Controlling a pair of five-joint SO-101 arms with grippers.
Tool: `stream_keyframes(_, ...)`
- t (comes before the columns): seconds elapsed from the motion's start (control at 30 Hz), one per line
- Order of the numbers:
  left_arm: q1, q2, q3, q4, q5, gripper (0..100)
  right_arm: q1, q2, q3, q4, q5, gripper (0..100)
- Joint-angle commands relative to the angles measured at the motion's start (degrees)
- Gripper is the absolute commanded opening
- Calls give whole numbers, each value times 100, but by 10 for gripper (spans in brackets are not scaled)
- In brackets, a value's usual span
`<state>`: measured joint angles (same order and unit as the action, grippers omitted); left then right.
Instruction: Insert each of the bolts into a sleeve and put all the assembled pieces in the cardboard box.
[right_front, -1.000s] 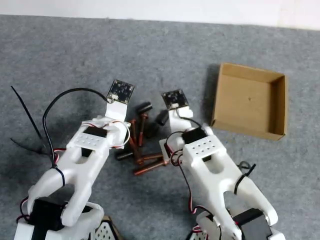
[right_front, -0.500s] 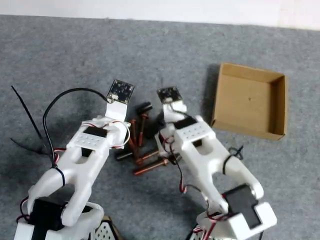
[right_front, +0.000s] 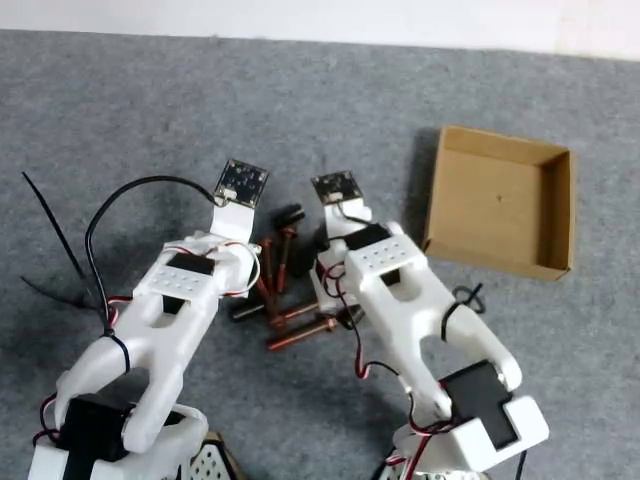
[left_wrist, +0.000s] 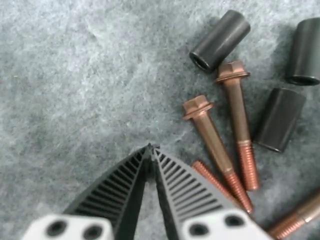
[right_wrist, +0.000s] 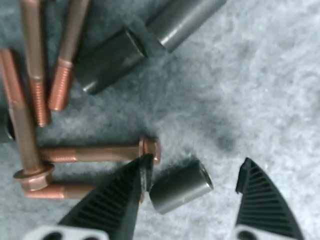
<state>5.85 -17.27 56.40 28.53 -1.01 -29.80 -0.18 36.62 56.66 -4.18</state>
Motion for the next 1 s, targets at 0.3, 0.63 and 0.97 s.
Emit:
stream_keyframes(0.3, 57, -22, -259, -105, 18, 7, 75, -2404, 1710, -611, -70, 266)
stream_keyframes(0.63, 57, -22, -259, -114, 18, 7, 75, -1719, 1815, -488, -70, 266)
stream_keyframes(0.97, 57, -22, -259, -114, 9, 7, 400, -690, 1367, -787, -26, 266)
